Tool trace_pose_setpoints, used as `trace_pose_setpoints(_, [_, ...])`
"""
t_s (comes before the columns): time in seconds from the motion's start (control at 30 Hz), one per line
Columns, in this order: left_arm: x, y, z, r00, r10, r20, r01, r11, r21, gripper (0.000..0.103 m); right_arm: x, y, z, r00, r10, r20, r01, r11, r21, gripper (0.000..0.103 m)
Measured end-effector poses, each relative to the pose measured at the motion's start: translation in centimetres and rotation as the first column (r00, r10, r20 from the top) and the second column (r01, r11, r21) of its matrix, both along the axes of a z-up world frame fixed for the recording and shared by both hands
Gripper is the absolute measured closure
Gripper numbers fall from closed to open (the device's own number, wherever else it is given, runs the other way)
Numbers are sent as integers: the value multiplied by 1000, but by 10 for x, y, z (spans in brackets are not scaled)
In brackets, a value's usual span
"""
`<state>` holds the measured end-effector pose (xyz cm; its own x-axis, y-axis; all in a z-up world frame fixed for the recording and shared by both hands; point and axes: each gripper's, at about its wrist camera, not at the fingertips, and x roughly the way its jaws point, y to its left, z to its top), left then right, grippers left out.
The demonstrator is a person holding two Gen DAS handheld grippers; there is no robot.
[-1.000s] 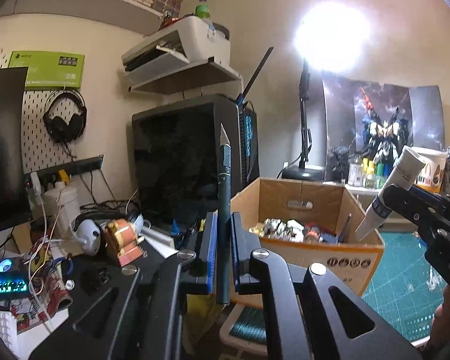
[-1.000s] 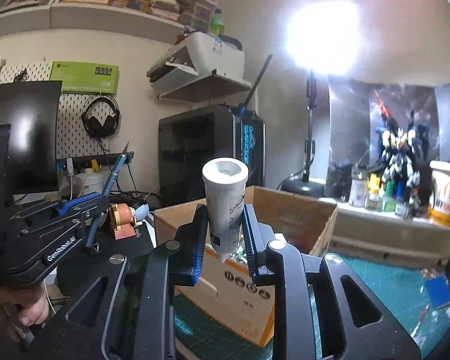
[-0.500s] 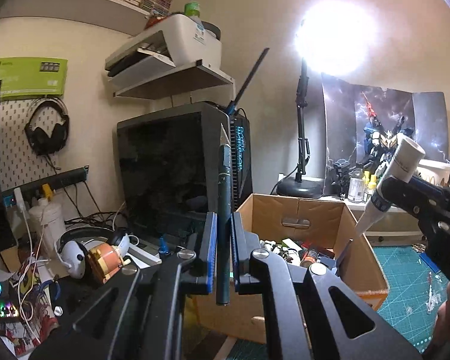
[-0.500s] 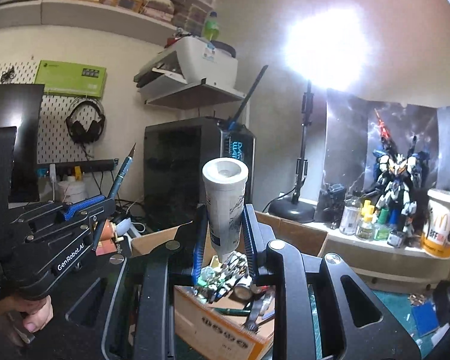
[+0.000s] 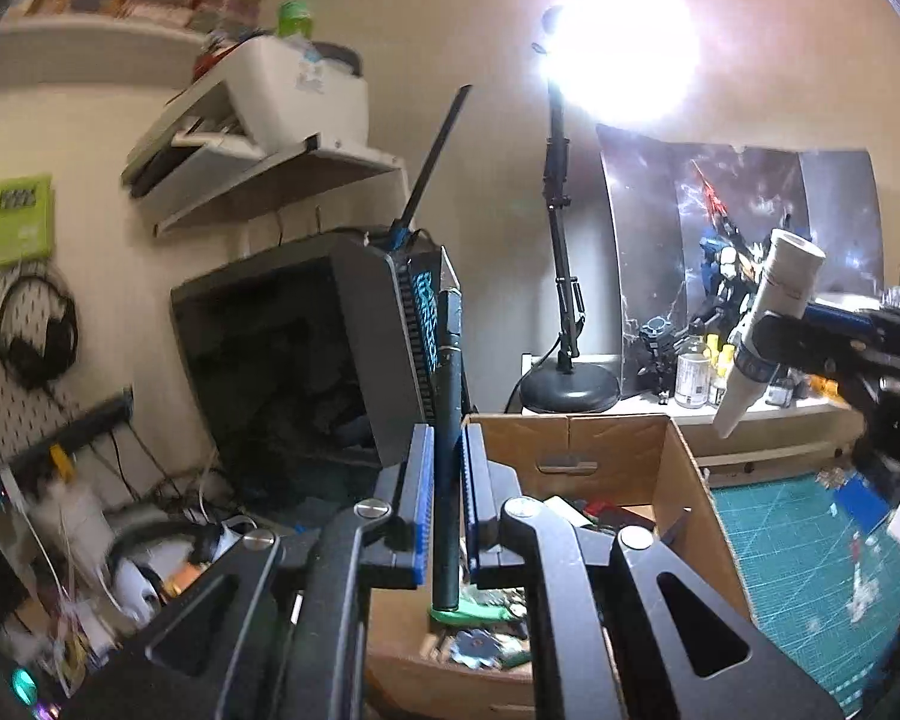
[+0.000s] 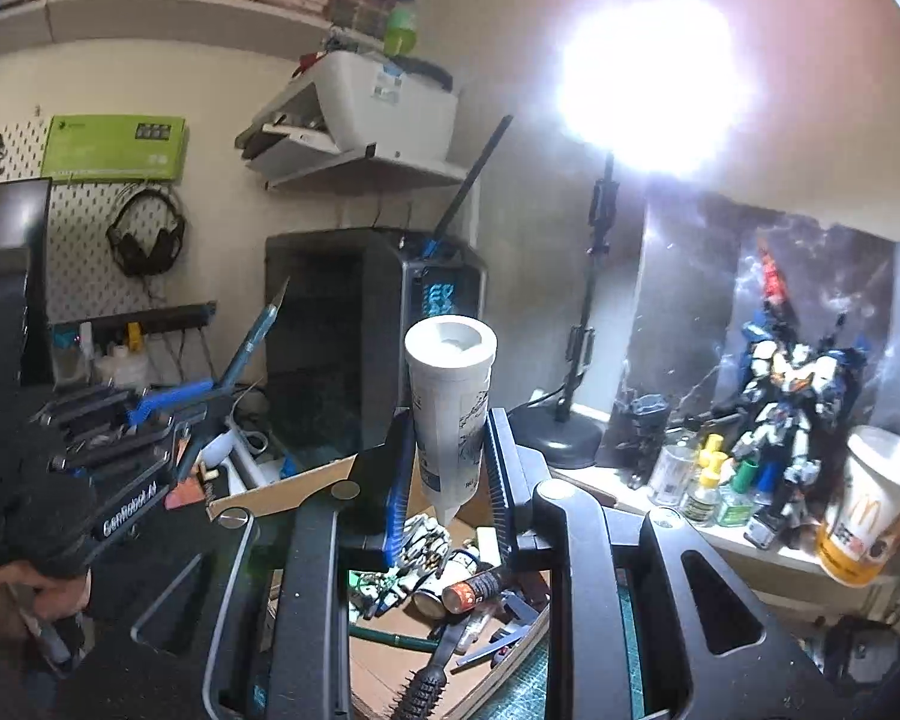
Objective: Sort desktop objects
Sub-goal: 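Carry the white tube and craft knife over the open box with both grippers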
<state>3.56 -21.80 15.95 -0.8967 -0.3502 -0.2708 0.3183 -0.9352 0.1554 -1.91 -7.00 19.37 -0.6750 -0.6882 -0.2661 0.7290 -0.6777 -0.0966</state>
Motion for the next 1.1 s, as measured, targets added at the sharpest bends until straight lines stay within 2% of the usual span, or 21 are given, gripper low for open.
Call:
trace_pose_setpoints(0.07, [-10, 0, 7, 1000, 1, 14, -1, 999, -34, 94, -13, 0, 5, 1000, 18, 24, -18, 1000, 1, 81])
trace_pose_setpoints(0.17, [-24, 0, 17, 999, 3, 34, -1, 996, -86, 94, -28, -6, 13, 1000, 16, 16, -16, 1000, 27, 81])
trace_pose_setpoints(0.33, [-52, 0, 21, 996, 17, 85, -2, 985, -173, 94, -51, -17, 18, 999, 30, 31, -32, 998, 56, 81])
trace_pose_setpoints(0.57, [-87, 2, 19, 986, 17, 168, 33, 956, -291, 94, -84, -30, 15, 995, 67, 72, -73, 994, 76, 81])
trace_pose_setpoints(0.8, [-118, 2, 5, 967, 25, 255, 74, 925, -372, 94, -111, -41, 1, 993, 62, 101, -74, 991, 116, 81])
trace_pose_setpoints(0.9, [-130, 2, -2, 955, 16, 295, 101, 920, -379, 94, -123, -45, -7, 991, 64, 121, -80, 988, 129, 81])
trace_pose_setpoints(1.1, [-156, -6, -21, 921, -32, 389, 162, 939, -305, 94, -145, -48, -19, 984, 69, 166, -94, 985, 145, 81])
